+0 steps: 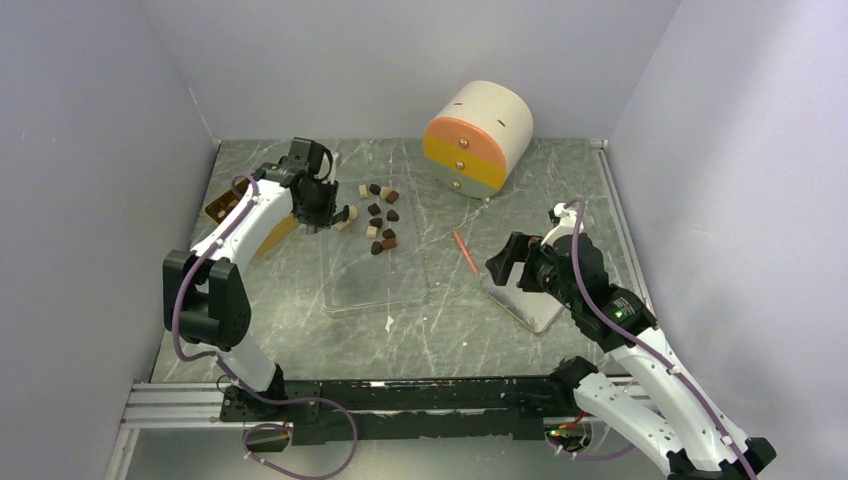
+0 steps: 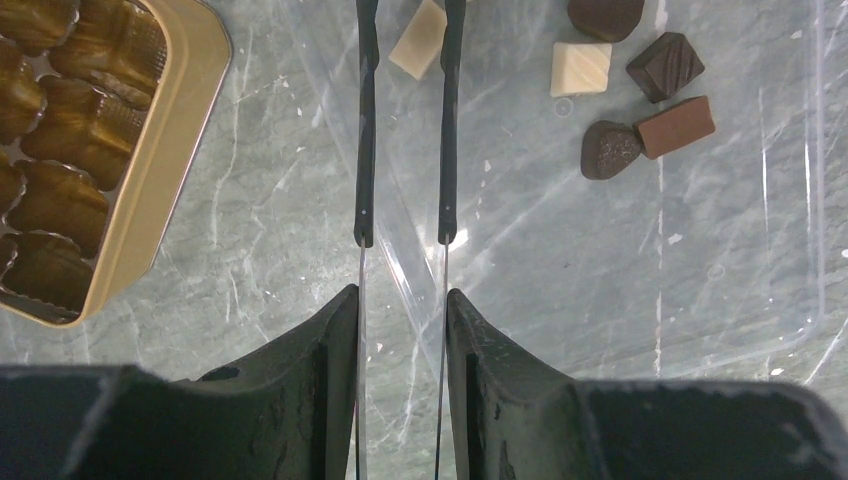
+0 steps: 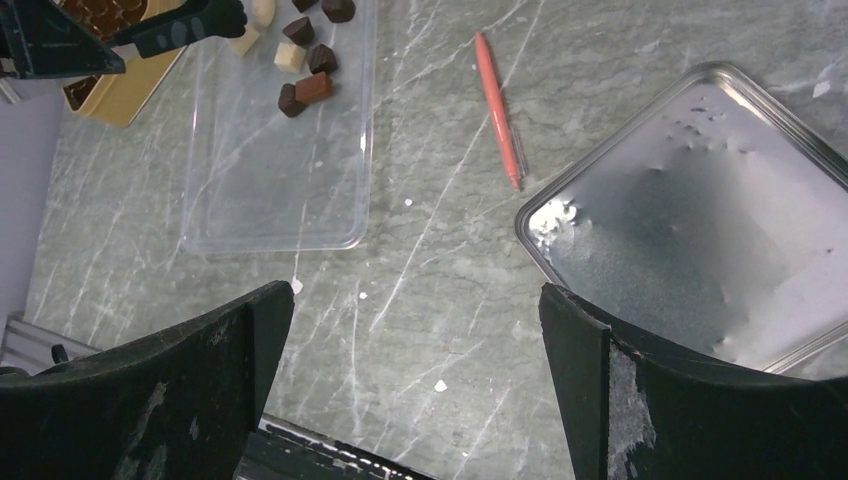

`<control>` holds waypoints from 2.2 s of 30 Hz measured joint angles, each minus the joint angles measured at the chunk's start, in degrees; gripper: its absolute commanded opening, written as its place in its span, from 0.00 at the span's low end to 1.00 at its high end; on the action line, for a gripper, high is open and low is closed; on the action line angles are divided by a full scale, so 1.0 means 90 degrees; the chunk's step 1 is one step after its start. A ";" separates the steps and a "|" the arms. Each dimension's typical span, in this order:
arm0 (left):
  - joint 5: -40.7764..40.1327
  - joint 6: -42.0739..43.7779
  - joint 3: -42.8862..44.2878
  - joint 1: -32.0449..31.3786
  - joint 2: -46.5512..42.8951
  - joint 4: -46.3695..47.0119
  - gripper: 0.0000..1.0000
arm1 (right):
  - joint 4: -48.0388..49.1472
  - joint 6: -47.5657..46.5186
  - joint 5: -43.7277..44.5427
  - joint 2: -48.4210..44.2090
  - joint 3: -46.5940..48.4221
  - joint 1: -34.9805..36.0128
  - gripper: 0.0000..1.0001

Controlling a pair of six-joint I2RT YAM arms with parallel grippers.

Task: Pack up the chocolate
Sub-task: Pick up the fake chocolate from the plate.

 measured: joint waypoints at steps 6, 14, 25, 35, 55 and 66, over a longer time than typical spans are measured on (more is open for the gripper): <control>-0.0041 0.0005 -0.0046 -0.0034 0.0029 -0.0019 0.39 | 0.0000 0.0000 0.0002 -0.0029 0.0036 0.0000 0.99; -0.0041 0.0005 -0.0046 -0.0102 0.0100 -0.0104 0.38 | 0.0000 -0.0002 0.0002 -0.0051 0.0058 0.0000 0.99; -0.0068 0.0000 -0.0046 -0.0226 0.0131 -0.0202 0.37 | 0.0002 -0.0002 0.0002 -0.0051 0.0058 0.0000 0.99; -0.0180 -0.0010 -0.0124 -0.0226 0.0134 -0.0192 0.34 | 0.0005 0.0000 0.0000 -0.0051 0.0058 0.0000 0.99; -0.0381 -0.0078 -0.0146 -0.0228 0.0056 -0.0146 0.22 | 0.0002 0.0000 0.0002 -0.0126 0.0058 0.0000 0.99; -0.0993 -0.0352 -0.0155 -0.0228 -0.0736 0.0063 0.23 | 0.0002 0.0000 0.0002 -0.0165 0.0058 0.0000 0.99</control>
